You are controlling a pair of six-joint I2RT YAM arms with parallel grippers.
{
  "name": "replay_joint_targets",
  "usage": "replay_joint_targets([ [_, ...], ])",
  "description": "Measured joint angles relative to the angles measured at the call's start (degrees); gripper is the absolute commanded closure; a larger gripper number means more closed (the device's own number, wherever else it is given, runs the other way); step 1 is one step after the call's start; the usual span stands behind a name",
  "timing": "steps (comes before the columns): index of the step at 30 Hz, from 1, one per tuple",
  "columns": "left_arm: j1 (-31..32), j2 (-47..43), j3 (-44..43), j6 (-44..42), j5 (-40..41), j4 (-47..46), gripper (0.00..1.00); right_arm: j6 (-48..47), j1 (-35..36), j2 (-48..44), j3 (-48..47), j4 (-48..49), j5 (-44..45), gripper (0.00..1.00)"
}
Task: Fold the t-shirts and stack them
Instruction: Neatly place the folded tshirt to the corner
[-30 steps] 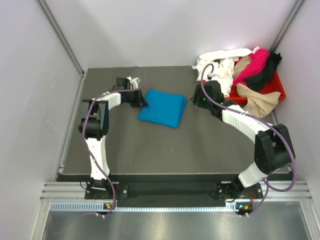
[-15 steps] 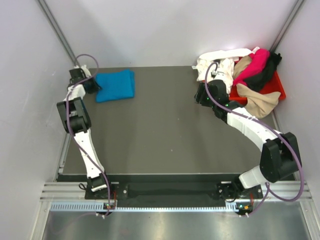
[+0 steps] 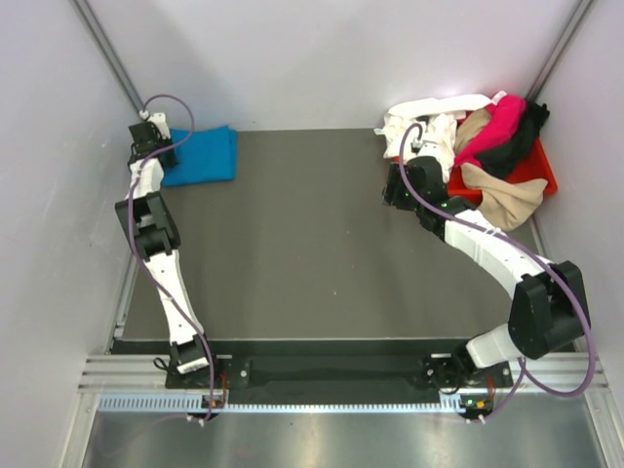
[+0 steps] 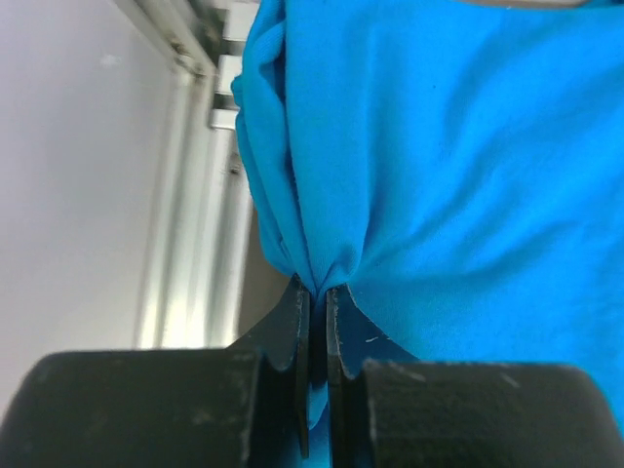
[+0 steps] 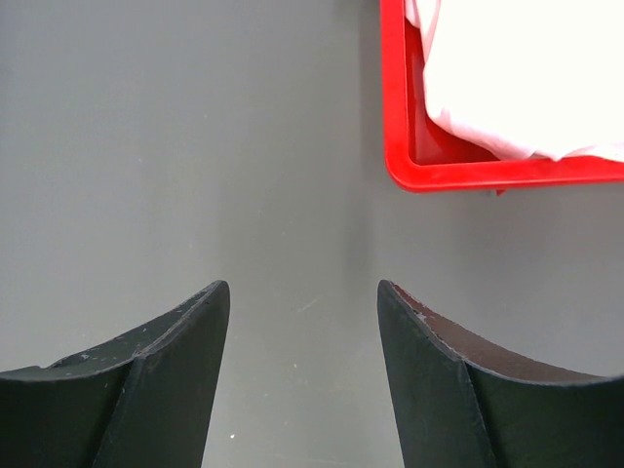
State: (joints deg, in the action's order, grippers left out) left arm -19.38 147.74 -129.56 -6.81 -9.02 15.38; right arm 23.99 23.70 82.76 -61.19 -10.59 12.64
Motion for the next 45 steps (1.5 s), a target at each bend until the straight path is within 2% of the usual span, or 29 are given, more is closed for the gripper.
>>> replay_joint_targets([
  [7,0.04,1.79,-2.05,-6.43,6.64,-2.71,1.00,-0.59,-0.15,0.02,-1.44,-0.87,-0.57,0.36],
  [8,0.02,1.79,-2.08,-6.91,7.32,-2.99,0.95,-0.74,-0.15,0.02,-1.68,-0.92,-0.59,0.35],
  [9,-0.02,1.81,-2.08,-7.28,7.78,-3.26,0.84,-0.94,-0.15,0.02,-1.92,-1.07,-0.59,0.35],
  [10,-0.04,1.81,-2.08,-7.82,8.09,-3.48,0.65,-1.07,-0.17,0.00,-2.03,-1.03,-0.70,0.34],
  [11,-0.04,1.79,-2.08,-8.31,8.48,-3.82,0.35,-1.18,-0.20,0.02,-2.21,-1.20,-0.74,0.33],
  [12,-0.04,1.79,-2.05,-8.81,8.90,-4.33,0.16,-1.36,-0.20,0.02,-2.34,-1.25,-0.76,0.33],
  [13,-0.04,1.79,-2.01,-8.72,9.35,-5.07,0.09,-1.49,-0.20,0.02,-2.45,-1.29,-0.79,0.32],
  [14,-0.04,1.79,-1.86,-8.72,10.05,-5.79,0.07,-1.51,-0.20,0.02,-2.69,-1.46,-0.98,0.32],
  [17,-0.07,1.22,-0.35,-9.01,13.09,-8.63,0.07,-1.55,-0.20,0.02,-2.97,-1.51,-1.46,0.32],
  [20,-0.09,0.26,1.01,-9.53,16.46,-9.92,0.11,-1.57,-0.20,0.00,-2.99,-1.49,-2.16,0.32],
  [21,-0.09,-0.28,1.73,-9.68,17.09,-10.51,0.20,-1.55,-0.20,0.00,-2.99,-1.53,-2.34,0.32],
  [23,-0.02,-2.03,4.02,-10.40,18.88,-12.55,0.29,-1.60,-0.20,-0.11,-2.99,-1.51,-2.73,0.32],
  [24,0.04,-2.71,4.74,-10.95,19.47,-13.35,0.37,-1.77,-0.20,-0.17,-2.99,-1.55,-2.86,0.31],
  [27,0.28,-3.52,5.20,-12.17,19.93,-15.76,0.48,-2.01,-0.20,-0.44,-2.99,-1.62,-3.08,0.31],
  [28,0.37,-3.56,5.20,-12.26,19.74,-16.15,0.58,-2.12,-0.20,-0.52,-2.99,-1.68,-3.10,0.31],
  [31,0.57,-3.61,6.54,-12.00,18.56,-17.33,0.73,-2.47,-0.22,-0.87,-2.99,-1.95,-3.08,0.31],
  [36,1.07,-3.48,10.67,-11.85,17.49,-17.31,0.71,-2.84,-0.22,-1.27,-2.99,-1.99,-3.04,0.31],
  [39,1.31,-2.84,10.97,-12.63,18.36,-17.11,0.64,-3.08,-0.22,-1.27,-2.99,-2.10,-3.04,0.30],
  [41,1.40,-2.86,11.26,-12.85,18.58,-16.98,0.56,-3.39,-0.24,-1.27,-2.99,-2.29,-2.93,0.30],
  [42,1.46,-3.04,11.56,-12.98,18.69,-17.27,0.46,-3.45,-0.24,-1.27,-2.99,-2.43,-2.82,0.29],
  [45,2.08,-6.29,16.31,-13.40,18.75,-17.22,0.29,-3.48,-0.37,-1.33,-2.99,-2.54,-2.64,0.26],
])
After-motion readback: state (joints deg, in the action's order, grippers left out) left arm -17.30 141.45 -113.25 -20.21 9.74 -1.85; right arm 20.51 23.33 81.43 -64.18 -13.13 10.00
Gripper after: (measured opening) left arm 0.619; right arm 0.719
